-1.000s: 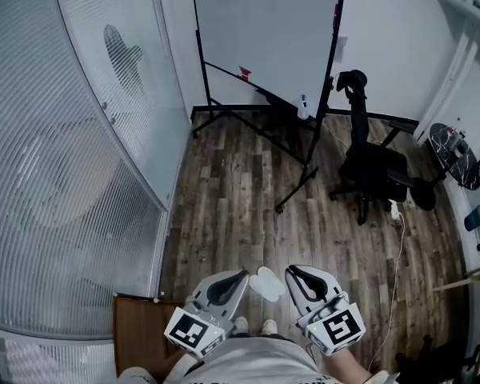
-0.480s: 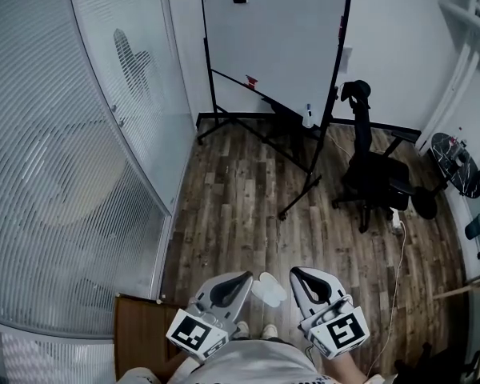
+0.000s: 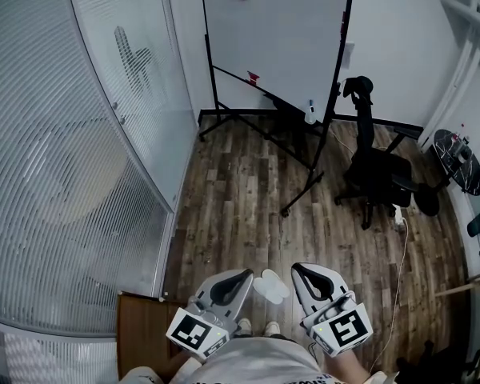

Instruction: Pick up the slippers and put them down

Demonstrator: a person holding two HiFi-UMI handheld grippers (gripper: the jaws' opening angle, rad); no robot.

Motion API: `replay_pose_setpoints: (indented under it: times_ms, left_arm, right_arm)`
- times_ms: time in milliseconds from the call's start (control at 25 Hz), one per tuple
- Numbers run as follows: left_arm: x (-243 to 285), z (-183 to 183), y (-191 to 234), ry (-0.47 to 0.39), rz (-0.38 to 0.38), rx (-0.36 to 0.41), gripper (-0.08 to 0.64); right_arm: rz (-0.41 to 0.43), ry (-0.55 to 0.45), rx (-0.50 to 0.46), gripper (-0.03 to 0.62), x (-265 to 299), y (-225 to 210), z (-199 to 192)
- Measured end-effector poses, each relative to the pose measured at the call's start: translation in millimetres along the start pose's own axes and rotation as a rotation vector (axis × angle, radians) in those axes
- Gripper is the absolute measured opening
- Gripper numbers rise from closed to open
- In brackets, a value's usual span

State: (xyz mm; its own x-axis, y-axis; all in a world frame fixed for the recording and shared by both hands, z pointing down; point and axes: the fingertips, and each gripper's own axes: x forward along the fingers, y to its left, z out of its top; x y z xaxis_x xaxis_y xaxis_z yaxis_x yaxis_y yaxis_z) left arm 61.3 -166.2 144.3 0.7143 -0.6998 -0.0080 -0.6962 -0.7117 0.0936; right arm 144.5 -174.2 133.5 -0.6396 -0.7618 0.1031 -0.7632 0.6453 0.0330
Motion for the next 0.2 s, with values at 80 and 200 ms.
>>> replay_pose_setpoints:
  times_ms: [80,200]
  left_arm:
    - [-1.3,-0.4,0.7,0.001,0.000,-0.001,0.012]
    - [-3.6,-0.8,1.9,0.000,0.002,-0.005,0.012]
  right_arm:
    - [0.001,0.001,-0.001,0.015,0.7,1.5,0.3]
    - [0.004,-0.002,-0.004,0.015,2.0,3.8,2.0]
